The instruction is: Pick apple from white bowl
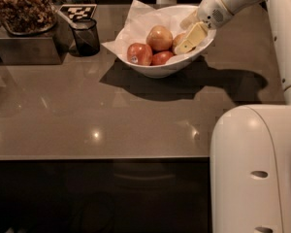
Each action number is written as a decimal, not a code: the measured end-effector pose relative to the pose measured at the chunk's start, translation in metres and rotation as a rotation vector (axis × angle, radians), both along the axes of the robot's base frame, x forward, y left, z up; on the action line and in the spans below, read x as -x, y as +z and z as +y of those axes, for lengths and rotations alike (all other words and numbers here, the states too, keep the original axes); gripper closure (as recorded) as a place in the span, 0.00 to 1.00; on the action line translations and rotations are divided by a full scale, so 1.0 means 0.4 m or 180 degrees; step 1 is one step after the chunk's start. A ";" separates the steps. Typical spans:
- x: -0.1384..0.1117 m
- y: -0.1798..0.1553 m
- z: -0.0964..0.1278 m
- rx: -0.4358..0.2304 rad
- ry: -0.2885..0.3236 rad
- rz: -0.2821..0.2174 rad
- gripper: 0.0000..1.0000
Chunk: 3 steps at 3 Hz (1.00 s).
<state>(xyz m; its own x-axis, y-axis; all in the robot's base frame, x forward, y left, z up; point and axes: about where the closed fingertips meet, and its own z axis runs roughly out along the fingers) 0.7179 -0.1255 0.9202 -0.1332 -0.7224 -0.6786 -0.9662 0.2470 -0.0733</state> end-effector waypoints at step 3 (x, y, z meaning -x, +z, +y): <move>-0.015 -0.044 -0.002 -0.0035 -0.0048 0.0141 0.26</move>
Offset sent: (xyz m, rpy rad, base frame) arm 0.0038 -0.0147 -0.0091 -0.0095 0.0823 0.0096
